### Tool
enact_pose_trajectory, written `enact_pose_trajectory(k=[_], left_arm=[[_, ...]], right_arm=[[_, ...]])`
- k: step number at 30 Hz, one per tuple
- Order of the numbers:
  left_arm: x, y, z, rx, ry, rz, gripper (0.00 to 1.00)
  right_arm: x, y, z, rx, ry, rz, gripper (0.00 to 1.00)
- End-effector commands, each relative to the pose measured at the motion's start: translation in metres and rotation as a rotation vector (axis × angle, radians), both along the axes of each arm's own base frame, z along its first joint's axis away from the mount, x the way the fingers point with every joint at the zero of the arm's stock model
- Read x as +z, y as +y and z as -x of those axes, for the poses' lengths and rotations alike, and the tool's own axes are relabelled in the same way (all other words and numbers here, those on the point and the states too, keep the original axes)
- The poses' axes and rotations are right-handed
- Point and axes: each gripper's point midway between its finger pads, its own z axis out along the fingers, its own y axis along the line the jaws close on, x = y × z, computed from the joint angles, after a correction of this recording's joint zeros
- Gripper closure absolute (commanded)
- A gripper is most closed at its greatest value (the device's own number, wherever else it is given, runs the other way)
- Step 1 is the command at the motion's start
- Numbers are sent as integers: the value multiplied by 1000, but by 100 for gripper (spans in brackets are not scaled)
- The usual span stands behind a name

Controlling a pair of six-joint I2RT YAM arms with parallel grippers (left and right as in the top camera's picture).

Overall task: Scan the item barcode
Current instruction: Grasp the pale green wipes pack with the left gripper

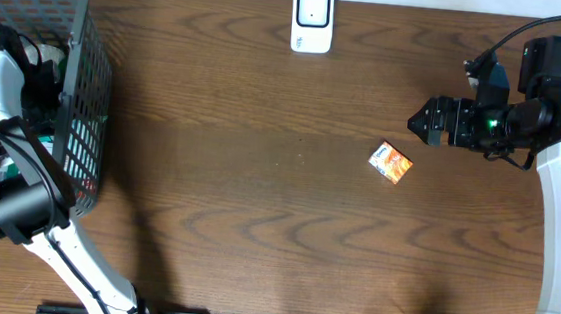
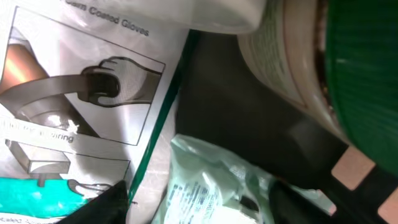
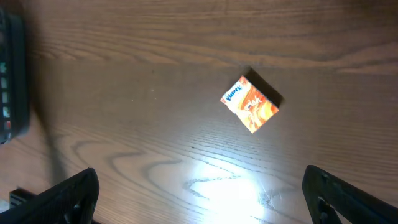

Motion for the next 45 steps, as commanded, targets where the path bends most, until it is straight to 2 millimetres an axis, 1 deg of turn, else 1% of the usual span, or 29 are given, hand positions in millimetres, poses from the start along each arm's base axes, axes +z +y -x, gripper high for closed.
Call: enact_pose_trajectory(k=[1, 5, 6, 7, 9, 11, 14, 18, 20, 22, 25, 27, 28, 29, 31, 32, 33, 34, 35, 36, 39, 40, 42, 43, 45], left_arm=[[-38, -8, 32, 15, 161, 29, 43], [-38, -8, 33, 15, 166, 31, 46], [-37, -8, 34, 20, 171, 28, 44], [-38, -7, 37, 33, 184, 18, 37], [-37, 2, 48, 90, 244, -42, 31], [-36, 9, 57, 132, 293, -90, 29], [-38, 7, 62, 153, 311, -88, 29], [-53, 1, 61, 137, 286, -63, 29], [-64, -13, 56, 65, 235, 15, 29], [-70, -22, 50, 17, 187, 64, 29], [-71, -28, 42, -23, 138, 102, 28], [-67, -31, 36, -45, 105, 125, 29], [-64, -32, 33, -47, 92, 131, 31], [-60, -30, 31, -44, 81, 127, 38], [-51, -24, 28, -37, 61, 115, 81], [-45, -20, 27, -28, 47, 106, 89], [-39, -16, 26, -12, 33, 98, 89], [-32, -11, 25, 10, 17, 88, 89], [-24, -6, 23, 30, -3, 76, 75], [-16, 0, 22, 50, -24, 63, 68], [15, 18, 20, 122, -102, 16, 67], [26, 25, 21, 158, -127, 1, 68], [43, 33, 24, 219, -162, -17, 67], [51, 36, 27, 250, -176, -24, 53], [60, 37, 32, 282, -181, -24, 38]], right_arm=[[6, 1, -2, -2, -15, -5, 1], [6, 1, -2, -2, -15, -5, 1], [6, 1, -2, -2, -15, -5, 1], [6, 1, -2, -2, -15, -5, 1], [6, 1, -2, -2, -15, -5, 1], [6, 1, -2, -2, -15, -5, 1], [6, 1, -2, -2, -15, -5, 1], [6, 1, -2, -2, -15, -5, 1], [6, 1, -2, -2, -15, -5, 1], [6, 1, -2, -2, -16, -5, 1], [6, 1, -2, -2, -15, -5, 1], [6, 1, -2, -2, -15, -5, 1], [6, 1, -2, -2, -15, -5, 1], [6, 1, -2, -2, -15, -5, 1], [6, 1, -2, -2, -15, -5, 1], [6, 1, -2, -2, -15, -5, 1], [6, 1, -2, -2, -15, -5, 1], [6, 1, -2, -2, -15, -5, 1], [6, 1, -2, -2, -15, -5, 1], [6, 1, -2, -2, -15, -5, 1], [6, 1, -2, -2, -15, -5, 1], [6, 1, -2, -2, -15, -5, 1], [6, 1, -2, -2, -15, -5, 1], [6, 1, -2, -2, -15, -5, 1], [6, 1, -2, -2, -16, -5, 1]])
